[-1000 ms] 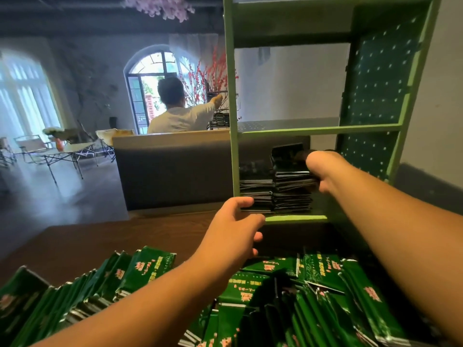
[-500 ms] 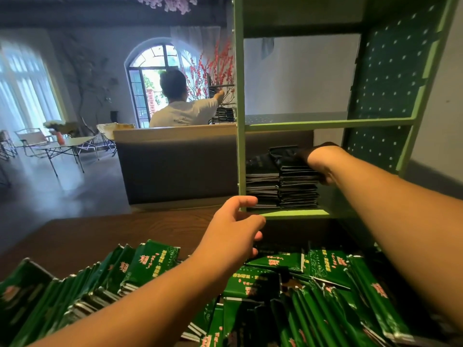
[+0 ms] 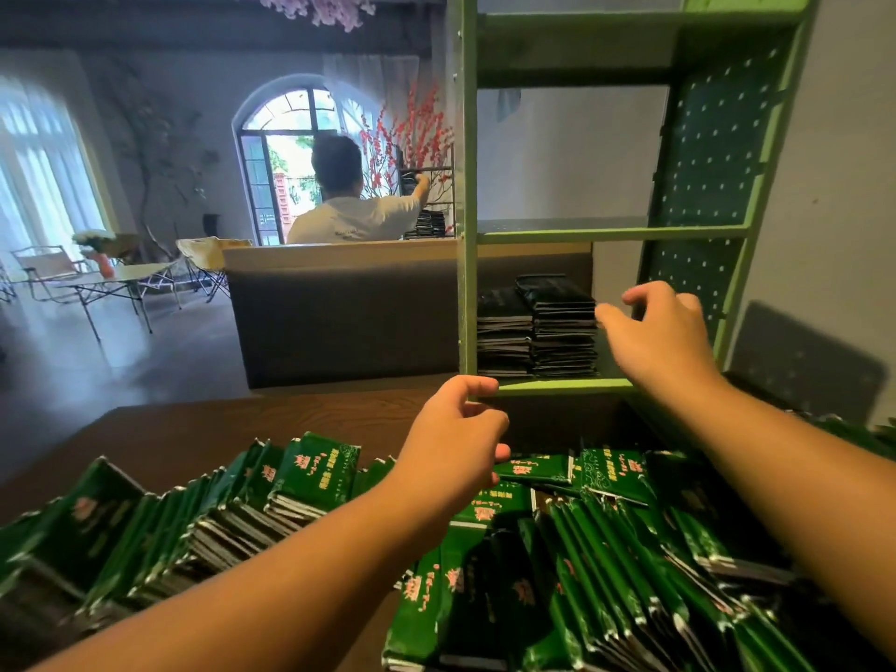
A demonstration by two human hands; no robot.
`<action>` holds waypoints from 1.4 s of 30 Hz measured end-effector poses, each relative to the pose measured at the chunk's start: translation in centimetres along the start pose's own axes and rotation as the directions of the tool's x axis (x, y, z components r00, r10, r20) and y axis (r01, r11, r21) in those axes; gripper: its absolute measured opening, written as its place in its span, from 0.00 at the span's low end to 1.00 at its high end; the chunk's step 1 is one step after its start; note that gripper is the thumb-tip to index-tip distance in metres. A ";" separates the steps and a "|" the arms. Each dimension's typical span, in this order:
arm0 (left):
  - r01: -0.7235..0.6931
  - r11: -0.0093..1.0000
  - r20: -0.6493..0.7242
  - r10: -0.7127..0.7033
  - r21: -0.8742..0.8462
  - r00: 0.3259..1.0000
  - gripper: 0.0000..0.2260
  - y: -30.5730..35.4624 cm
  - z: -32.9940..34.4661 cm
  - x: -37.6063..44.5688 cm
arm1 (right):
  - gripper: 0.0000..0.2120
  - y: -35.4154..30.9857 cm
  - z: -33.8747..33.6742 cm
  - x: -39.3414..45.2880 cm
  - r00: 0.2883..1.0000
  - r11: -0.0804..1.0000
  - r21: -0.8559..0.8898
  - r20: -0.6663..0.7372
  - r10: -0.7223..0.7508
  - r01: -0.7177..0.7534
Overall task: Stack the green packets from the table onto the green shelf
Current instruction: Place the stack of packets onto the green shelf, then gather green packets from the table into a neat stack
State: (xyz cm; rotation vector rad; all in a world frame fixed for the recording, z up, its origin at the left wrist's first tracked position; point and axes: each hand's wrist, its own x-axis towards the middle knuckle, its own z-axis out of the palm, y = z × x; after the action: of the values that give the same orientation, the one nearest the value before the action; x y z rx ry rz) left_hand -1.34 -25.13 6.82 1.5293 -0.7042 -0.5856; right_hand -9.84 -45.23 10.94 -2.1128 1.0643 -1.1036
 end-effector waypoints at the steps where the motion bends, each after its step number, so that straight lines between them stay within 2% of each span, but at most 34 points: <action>1: 0.000 1.000 -0.002 0.000 0.012 1.000 0.15 -0.1 0.1 -0.2 | 0.19 0.2 -0.4 -1.0 0.999 0.999 -0.032 0.022 -0.031 0.032; 3: 0.007 0.999 -0.007 -0.007 0.040 1.000 0.15 -0.8 0.4 -1.1 | 0.13 0.6 -1.1 -3.6 0.991 0.989 -0.117 0.108 -0.081 0.094; 5: 0.024 0.999 -0.018 -0.024 0.037 1.000 0.14 -1.9 0.9 -2.2 | 0.15 0.7 -1.2 -6.5 0.957 0.964 -0.220 0.277 -0.084 0.148; 8: 0.045 0.998 -0.040 -0.043 0.050 0.998 0.13 -3.4 1.7 -3.4 | 0.26 0.9 -0.8 -10.7 0.848 0.888 -0.381 0.530 -0.016 0.256; 10: 0.063 0.997 -0.049 -0.061 0.043 0.997 0.12 -4.1 2.1 -4.1 | 0.35 1.0 -0.6 -13.0 0.786 0.800 -0.489 0.617 0.036 0.348; 12: 0.092 0.996 -0.066 -0.092 0.007 0.994 0.10 -4.7 2.5 -4.6 | 0.43 1.1 -0.6 -14.5 0.755 0.698 -0.573 0.652 0.071 0.429; 16: 0.147 0.987 -0.079 -0.153 -0.071 0.985 0.09 -5.3 2.8 -5.7 | 0.47 1.2 -0.1 -16.3 0.727 0.620 -0.638 0.669 0.153 0.457; 23: 0.132 0.987 -0.086 -0.139 -0.087 0.987 0.09 -5.7 1.0 -7.1 | 0.37 1.6 0.9 -15.0 0.777 0.648 -0.682 0.592 0.216 0.339; 25: 0.126 0.989 -0.082 -0.133 -0.081 0.988 0.08 -5.7 0.6 -7.4 | 0.39 1.8 1.3 -14.9 0.769 0.641 -0.698 0.586 0.255 0.319; 28: 0.119 0.991 -0.068 -0.123 -0.067 0.990 0.08 -5.6 0.1 -7.7 | 0.45 1.7 2.5 -15.2 0.770 0.572 -0.746 0.571 0.285 0.342; 33: 0.112 0.992 -0.066 -0.116 -0.064 0.991 0.08 -5.3 -0.5 -8.1 | 0.43 0.9 3.0 -15.3 0.766 0.539 -0.731 0.603 0.222 0.419; 38: 0.124 0.988 -0.069 -0.131 -0.097 0.989 0.08 -5.6 -1.5 -8.4 | 0.46 -0.3 2.0 -15.5 0.804 0.545 -0.722 0.579 0.139 0.426; 42: 0.175 0.965 -0.057 -0.189 -0.197 0.980 0.08 -6.3 -2.1 -8.2 | 0.38 -2.0 1.3 -15.5 0.853 0.600 -0.670 0.521 -0.040 0.437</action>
State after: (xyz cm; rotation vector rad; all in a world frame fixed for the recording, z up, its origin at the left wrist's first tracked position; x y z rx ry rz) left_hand -4.82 -17.54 0.33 1.4367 -0.4385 -0.7093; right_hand -13.46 -31.17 5.09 -3.0781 1.1313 -0.1284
